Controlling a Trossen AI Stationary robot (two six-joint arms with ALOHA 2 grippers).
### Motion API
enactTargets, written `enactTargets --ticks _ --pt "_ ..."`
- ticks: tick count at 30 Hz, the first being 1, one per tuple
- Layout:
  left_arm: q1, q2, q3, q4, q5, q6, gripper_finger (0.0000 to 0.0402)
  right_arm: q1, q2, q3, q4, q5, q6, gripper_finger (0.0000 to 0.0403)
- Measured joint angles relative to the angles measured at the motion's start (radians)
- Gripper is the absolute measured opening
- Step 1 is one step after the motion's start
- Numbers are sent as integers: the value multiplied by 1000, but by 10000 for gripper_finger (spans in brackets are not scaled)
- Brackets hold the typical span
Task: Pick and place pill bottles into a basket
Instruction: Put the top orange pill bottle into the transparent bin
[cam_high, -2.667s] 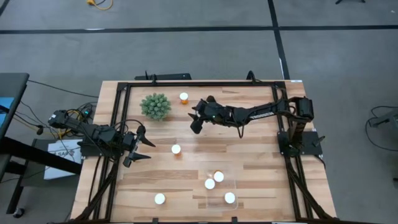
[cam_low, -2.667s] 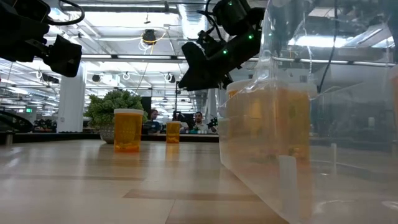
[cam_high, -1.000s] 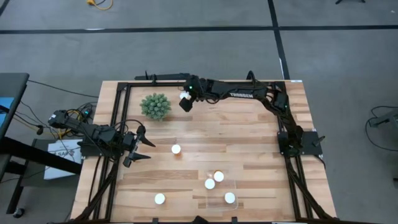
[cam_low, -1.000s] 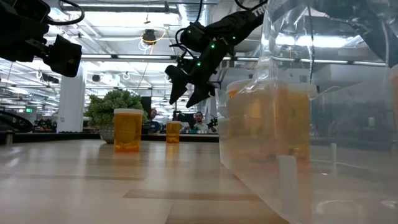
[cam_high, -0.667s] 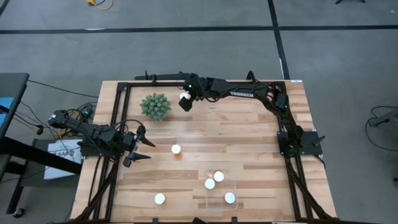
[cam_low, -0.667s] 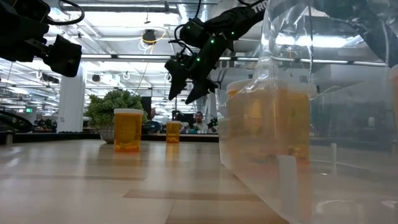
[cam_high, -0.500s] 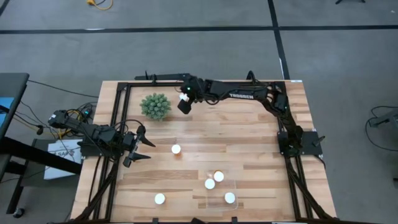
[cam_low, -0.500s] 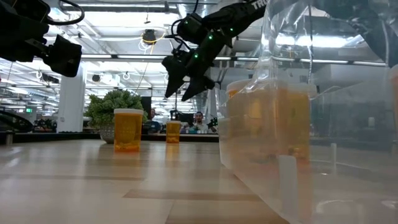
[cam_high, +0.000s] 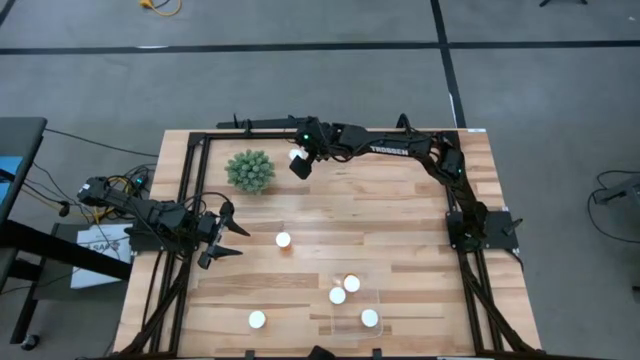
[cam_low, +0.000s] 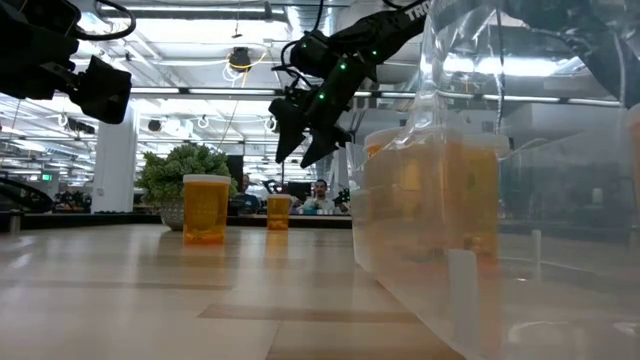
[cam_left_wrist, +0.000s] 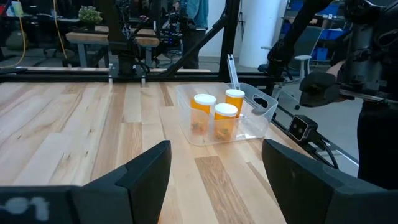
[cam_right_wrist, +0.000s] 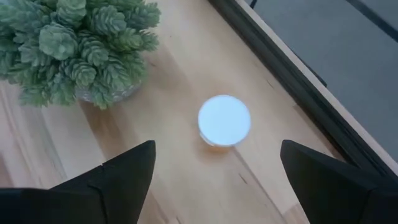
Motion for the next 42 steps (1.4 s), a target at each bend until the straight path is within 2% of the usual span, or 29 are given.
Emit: enactTargets --ticks 9,14,17,23,32,42 --pt "0 0 0 0 0 0 242 42 -23 -1 114 -1 -85 335" --pt "0 0 0 0 0 0 242 70 -87 -31 169 -118 -97 324" --pt "0 0 0 0 0 0 242 76 -129 -96 216 -133 -98 317" --pt "0 0 0 0 0 0 242 87 -293 -335 375 -187 -65 310" --pt "0 0 0 0 0 0 242 141 -614 -791 678 -159 17 310" --pt "0 0 0 0 0 0 242 266 -952 -1166 818 -150 57 310"
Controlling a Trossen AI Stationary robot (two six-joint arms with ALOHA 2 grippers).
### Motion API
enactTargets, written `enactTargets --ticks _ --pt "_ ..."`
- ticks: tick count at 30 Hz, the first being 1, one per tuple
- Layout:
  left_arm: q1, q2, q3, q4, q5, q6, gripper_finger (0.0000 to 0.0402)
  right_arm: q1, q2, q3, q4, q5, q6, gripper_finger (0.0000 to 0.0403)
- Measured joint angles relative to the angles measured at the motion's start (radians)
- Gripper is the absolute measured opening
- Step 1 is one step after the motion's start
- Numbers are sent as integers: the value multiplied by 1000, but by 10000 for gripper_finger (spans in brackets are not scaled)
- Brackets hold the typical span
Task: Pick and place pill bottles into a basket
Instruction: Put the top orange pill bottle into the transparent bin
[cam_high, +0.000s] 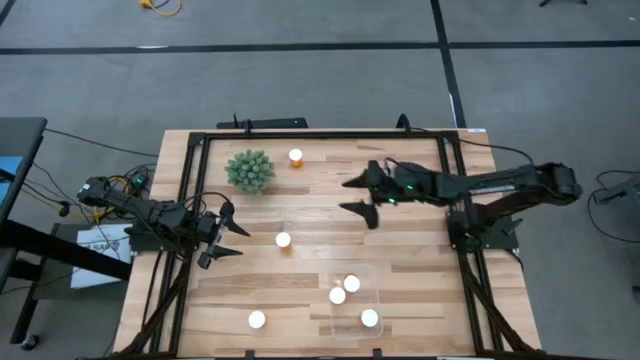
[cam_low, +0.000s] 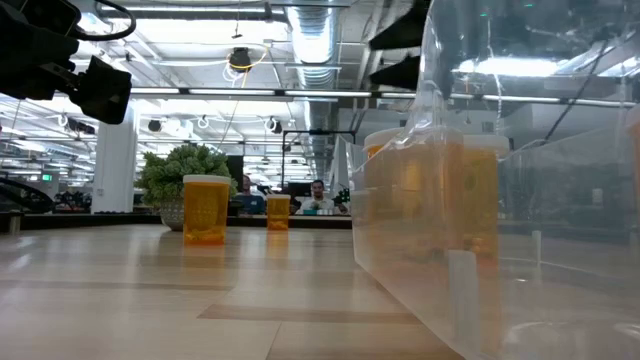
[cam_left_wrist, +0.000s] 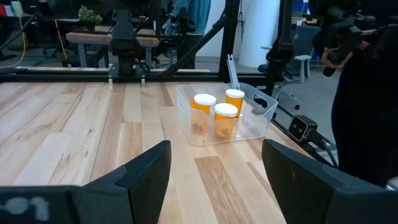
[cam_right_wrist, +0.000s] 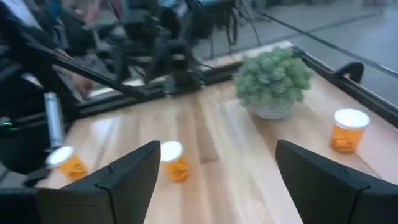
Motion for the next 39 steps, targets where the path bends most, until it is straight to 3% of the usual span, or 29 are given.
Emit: enactTargets --ticks 6,14,19,39 --pt "0 0 0 0 0 0 242 68 -213 -149 21 15 30 310" --pt "0 0 0 0 0 0 242 123 -457 -251 -48 36 31 311" --pt "0 0 0 0 0 0 242 156 -596 -306 -18 118 32 311" --pt "0 0 0 0 0 0 242 176 -1020 -484 -52 128 82 311"
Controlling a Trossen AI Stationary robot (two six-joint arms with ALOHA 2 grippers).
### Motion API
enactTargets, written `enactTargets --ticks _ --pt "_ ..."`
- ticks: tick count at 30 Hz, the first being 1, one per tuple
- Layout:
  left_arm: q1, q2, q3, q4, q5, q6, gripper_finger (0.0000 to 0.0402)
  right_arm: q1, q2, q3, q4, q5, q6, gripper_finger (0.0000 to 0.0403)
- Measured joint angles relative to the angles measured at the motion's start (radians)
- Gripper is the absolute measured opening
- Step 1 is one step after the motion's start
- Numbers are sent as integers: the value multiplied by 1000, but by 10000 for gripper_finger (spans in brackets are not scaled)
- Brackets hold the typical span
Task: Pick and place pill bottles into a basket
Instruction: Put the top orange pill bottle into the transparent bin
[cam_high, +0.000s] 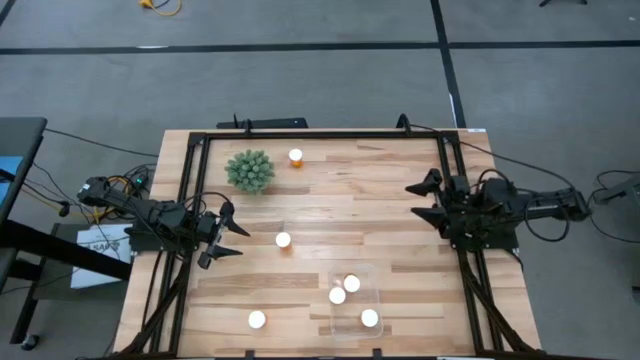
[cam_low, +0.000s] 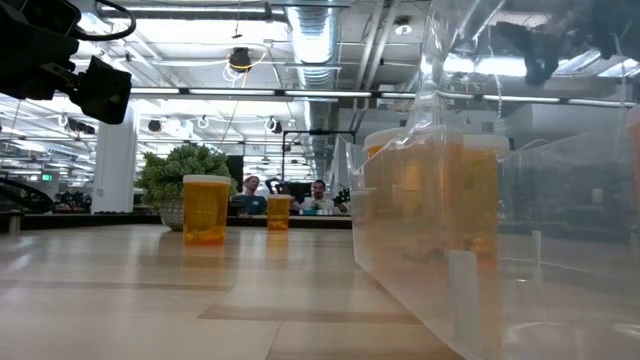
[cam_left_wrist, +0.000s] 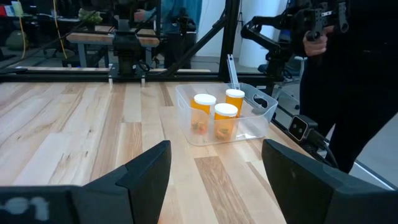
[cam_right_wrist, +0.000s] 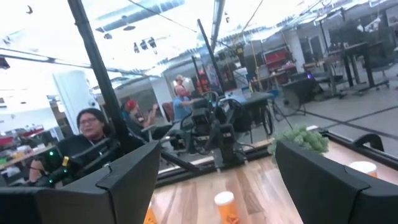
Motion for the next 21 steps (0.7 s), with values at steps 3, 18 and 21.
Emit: enactTargets --ticks 3,18,21 --pt "0 0 0 0 0 0 242 0 -54 -30 1 0 3 311" --pt "0 0 0 0 0 0 242 0 -192 -124 -25 -33 52 311" --pt "0 0 0 0 0 0 242 0 -192 -124 -25 -34 32 311"
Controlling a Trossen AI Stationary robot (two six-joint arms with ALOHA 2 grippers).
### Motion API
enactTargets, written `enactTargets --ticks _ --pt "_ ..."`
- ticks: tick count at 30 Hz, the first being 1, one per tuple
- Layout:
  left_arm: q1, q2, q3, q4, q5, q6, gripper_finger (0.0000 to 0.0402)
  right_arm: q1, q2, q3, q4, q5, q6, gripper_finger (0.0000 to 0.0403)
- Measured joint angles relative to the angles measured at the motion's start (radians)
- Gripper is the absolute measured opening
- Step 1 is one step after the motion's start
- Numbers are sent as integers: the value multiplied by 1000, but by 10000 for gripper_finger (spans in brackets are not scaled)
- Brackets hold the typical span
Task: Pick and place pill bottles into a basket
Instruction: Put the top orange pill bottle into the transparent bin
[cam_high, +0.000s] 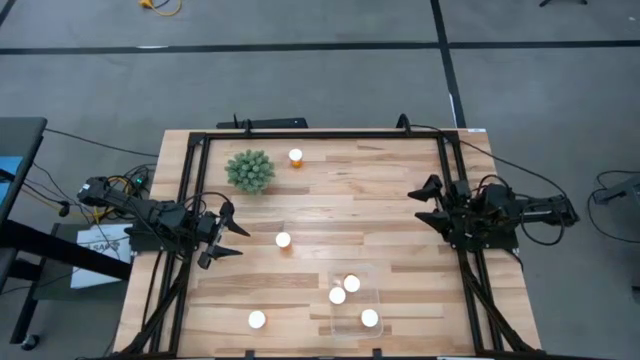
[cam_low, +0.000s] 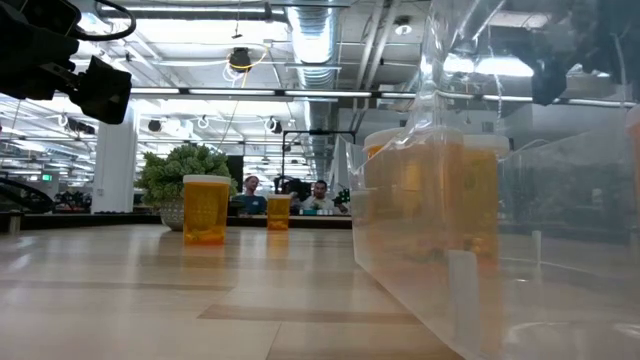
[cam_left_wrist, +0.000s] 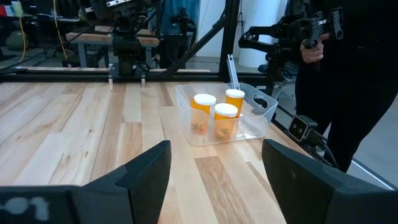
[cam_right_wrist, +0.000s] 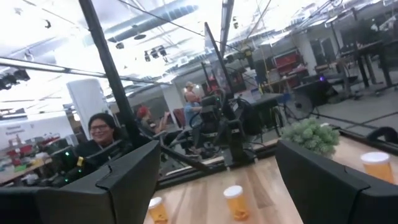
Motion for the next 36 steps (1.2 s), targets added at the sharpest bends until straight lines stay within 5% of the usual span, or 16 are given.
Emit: enactTargets --ticks 36 --pt "0 0 0 0 0 0 242 5 7 -61 -190 -98 -32 311"
